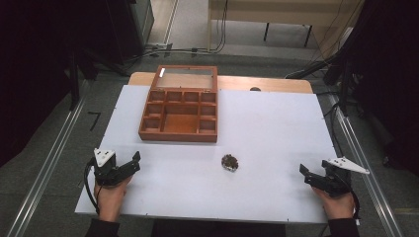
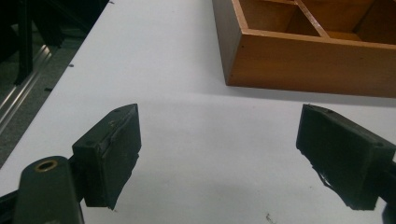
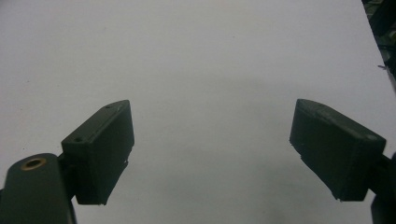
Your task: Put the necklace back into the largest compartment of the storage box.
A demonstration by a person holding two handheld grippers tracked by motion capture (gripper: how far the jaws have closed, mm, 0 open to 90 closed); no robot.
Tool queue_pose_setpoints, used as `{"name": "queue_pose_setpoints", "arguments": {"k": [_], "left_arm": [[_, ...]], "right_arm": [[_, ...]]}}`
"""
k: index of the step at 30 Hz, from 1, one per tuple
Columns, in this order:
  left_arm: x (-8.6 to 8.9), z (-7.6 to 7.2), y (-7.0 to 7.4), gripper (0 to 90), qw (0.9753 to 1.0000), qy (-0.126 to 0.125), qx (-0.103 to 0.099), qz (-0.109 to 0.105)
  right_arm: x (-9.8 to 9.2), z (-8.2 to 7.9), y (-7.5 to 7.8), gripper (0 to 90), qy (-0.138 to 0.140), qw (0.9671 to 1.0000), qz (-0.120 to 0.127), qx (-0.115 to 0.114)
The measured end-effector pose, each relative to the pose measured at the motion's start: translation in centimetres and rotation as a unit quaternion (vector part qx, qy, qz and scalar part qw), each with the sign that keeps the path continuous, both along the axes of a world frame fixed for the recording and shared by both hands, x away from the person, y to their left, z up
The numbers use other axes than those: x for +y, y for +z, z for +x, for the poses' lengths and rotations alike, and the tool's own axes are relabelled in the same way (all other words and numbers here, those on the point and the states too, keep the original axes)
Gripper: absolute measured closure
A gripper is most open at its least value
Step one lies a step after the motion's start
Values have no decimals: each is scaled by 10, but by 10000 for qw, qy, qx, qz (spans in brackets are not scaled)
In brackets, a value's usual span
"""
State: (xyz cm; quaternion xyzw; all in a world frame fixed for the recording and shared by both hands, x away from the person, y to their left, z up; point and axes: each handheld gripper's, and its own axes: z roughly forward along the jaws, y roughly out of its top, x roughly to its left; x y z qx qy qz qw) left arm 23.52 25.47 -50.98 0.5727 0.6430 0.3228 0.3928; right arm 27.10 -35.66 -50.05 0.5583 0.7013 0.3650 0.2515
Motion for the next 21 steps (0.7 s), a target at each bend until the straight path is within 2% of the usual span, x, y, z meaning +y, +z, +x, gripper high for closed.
{"name": "queue_pose_setpoints", "arguments": {"k": [21], "left_arm": [[-2,2,0,145,10000,-41,25,-6]], "right_arm": [[9,-1,0,123,124,9999,-17,12]]}}
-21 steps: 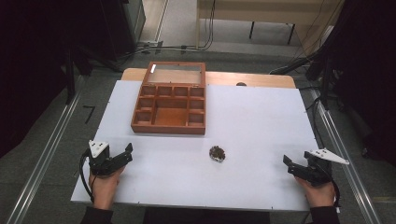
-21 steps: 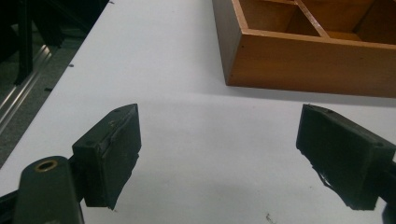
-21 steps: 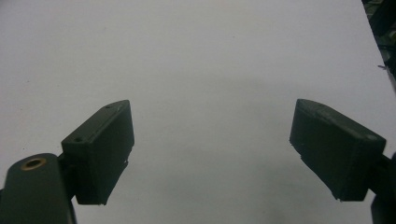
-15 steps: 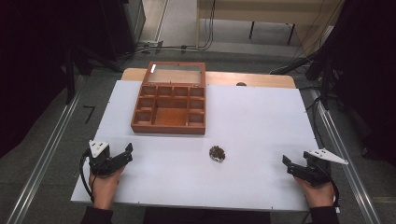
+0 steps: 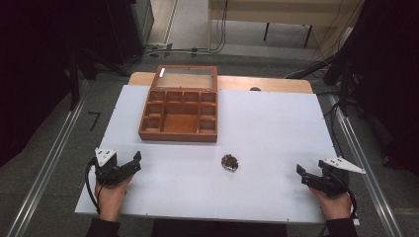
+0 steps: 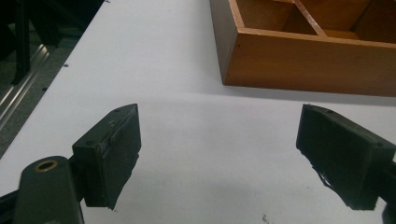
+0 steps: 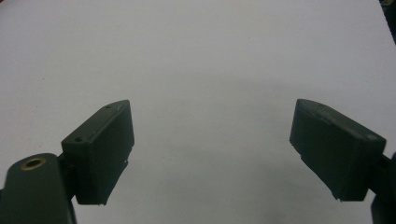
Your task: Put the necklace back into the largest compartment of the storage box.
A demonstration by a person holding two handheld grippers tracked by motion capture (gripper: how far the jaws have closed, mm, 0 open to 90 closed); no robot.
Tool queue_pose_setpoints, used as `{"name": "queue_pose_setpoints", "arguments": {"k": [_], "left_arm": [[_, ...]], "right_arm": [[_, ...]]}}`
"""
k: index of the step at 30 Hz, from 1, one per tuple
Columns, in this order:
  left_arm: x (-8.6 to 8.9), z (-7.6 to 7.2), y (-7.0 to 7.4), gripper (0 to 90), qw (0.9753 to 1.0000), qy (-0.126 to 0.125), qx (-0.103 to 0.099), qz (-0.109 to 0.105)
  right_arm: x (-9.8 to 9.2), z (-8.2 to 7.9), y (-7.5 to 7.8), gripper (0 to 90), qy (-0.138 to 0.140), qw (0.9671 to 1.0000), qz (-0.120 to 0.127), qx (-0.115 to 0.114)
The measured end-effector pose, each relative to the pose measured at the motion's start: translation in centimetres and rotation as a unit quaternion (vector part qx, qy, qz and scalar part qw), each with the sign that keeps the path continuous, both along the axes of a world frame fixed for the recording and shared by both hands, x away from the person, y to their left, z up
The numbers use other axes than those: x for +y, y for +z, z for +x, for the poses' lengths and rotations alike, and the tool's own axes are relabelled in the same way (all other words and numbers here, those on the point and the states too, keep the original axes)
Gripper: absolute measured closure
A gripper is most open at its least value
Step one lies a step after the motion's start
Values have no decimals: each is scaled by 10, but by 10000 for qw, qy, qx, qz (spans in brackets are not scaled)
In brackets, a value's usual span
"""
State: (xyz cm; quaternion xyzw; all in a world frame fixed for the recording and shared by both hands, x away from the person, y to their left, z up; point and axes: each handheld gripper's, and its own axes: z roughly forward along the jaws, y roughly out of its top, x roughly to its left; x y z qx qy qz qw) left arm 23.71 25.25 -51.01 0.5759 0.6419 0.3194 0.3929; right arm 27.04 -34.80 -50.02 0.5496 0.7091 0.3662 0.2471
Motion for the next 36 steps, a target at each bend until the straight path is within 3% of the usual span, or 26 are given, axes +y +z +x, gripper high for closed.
{"name": "queue_pose_setpoints", "arguments": {"k": [36], "left_arm": [[0,1,1,127,10000,-29,24,-26]], "right_arm": [[14,2,1,122,170,9999,-16,-9]]}}
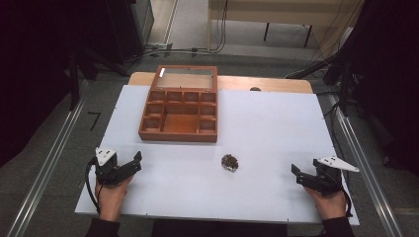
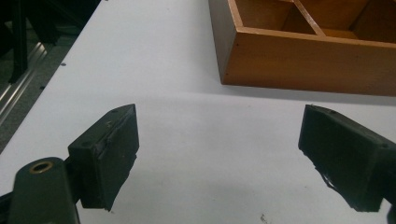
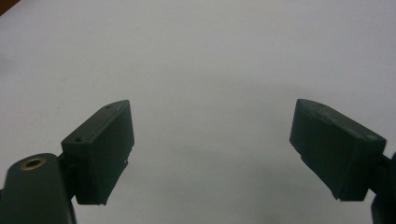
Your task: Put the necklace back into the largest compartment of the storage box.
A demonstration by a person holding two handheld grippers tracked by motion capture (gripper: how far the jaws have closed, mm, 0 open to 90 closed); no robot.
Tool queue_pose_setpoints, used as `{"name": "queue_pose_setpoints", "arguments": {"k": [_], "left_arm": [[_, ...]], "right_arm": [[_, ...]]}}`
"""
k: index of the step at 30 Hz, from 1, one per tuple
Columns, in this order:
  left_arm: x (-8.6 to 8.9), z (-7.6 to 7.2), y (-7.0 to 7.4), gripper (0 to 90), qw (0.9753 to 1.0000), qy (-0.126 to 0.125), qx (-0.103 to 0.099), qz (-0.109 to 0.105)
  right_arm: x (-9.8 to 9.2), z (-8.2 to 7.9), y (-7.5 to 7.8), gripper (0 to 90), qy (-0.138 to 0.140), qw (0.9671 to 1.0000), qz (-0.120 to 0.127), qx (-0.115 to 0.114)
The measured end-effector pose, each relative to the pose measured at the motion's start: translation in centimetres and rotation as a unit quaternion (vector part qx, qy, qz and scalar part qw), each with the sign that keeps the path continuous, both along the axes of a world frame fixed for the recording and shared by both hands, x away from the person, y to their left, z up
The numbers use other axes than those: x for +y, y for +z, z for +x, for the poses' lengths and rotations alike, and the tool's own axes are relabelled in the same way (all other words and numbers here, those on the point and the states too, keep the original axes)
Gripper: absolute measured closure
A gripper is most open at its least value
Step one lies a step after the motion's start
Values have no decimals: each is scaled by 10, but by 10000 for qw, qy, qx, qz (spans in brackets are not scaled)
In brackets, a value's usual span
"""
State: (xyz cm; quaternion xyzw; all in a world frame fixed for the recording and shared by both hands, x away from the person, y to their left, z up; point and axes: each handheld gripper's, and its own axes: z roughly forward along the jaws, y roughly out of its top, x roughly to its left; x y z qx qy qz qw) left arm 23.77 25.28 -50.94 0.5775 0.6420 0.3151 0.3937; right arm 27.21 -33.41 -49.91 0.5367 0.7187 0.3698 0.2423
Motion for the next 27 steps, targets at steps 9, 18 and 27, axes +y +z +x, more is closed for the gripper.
{"name": "queue_pose_setpoints", "arguments": {"k": [9,18,27], "left_arm": [[-1,1,0,106,10000,-16,34,32],[-1,0,0,105,10000,-1,26,38],[-1,1,0,104,10000,20,40,51]], "right_arm": [[5,1,0,121,59,10000,-11,17],[6,2,0,121,78,10000,-30,3],[9,3,0,121,135,9999,-45,6]]}}
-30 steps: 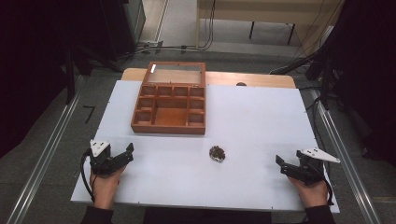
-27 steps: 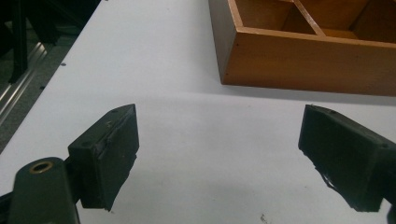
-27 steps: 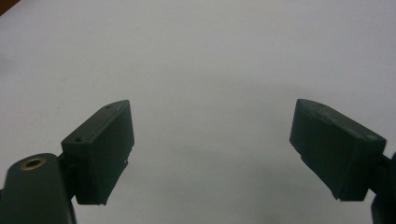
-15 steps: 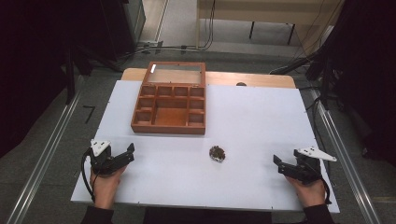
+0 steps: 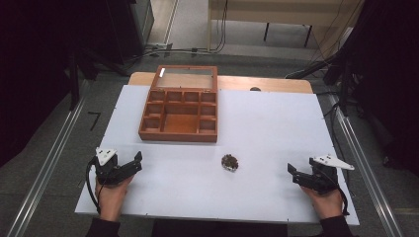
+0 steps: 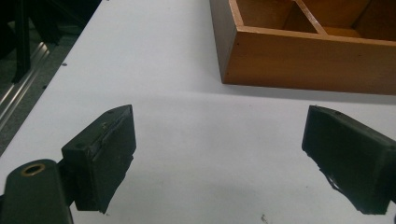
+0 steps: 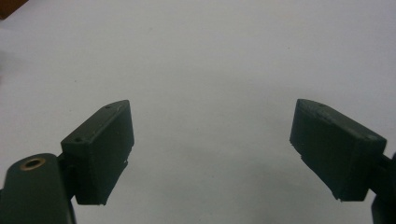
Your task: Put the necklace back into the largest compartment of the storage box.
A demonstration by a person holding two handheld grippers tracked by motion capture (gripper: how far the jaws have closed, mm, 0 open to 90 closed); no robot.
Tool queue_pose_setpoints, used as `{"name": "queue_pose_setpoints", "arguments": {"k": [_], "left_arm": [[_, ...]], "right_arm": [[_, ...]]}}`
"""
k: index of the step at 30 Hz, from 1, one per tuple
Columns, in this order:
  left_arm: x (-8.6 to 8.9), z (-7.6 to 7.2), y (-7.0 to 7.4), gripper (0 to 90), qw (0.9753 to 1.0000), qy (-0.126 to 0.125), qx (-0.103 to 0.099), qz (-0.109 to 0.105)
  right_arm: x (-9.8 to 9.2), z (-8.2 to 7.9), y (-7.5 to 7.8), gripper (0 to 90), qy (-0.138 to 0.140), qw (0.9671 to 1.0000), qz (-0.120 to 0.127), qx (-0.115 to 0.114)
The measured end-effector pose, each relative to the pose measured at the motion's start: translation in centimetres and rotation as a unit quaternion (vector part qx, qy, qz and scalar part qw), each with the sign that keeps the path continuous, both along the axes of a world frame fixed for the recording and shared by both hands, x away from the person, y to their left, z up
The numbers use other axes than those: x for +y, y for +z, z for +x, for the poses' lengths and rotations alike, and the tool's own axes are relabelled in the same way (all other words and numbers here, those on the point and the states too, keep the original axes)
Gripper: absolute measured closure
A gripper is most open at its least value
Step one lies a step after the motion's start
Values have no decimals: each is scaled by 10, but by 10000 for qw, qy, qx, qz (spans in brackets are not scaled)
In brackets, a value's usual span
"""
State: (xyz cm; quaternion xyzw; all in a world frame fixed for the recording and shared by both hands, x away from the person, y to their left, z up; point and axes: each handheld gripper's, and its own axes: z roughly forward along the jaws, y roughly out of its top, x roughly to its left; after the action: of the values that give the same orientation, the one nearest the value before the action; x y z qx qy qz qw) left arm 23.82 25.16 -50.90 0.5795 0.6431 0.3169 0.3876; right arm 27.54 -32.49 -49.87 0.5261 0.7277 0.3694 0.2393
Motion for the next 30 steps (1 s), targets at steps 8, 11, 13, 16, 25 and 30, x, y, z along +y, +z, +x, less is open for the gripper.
{"name": "queue_pose_setpoints", "arguments": {"k": [8,11,13,16,25,30], "left_arm": [[-1,0,0,104,10000,-7,-4,7],[-1,0,0,103,10000,-15,10,12],[-1,0,0,104,10000,-17,7,8],[-1,0,0,103,10000,-15,-1,17],[-2,0,-1,103,10000,-22,12,18],[-1,0,-1,103,10000,-13,20,17]], "right_arm": [[5,-1,1,121,32,10000,9,0],[6,-1,1,121,37,10000,1,13],[7,-1,1,121,51,10000,9,6],[8,-1,1,121,59,10000,-3,4],[9,-2,2,121,60,10000,14,4],[13,-2,2,121,116,9999,-8,-7]]}}
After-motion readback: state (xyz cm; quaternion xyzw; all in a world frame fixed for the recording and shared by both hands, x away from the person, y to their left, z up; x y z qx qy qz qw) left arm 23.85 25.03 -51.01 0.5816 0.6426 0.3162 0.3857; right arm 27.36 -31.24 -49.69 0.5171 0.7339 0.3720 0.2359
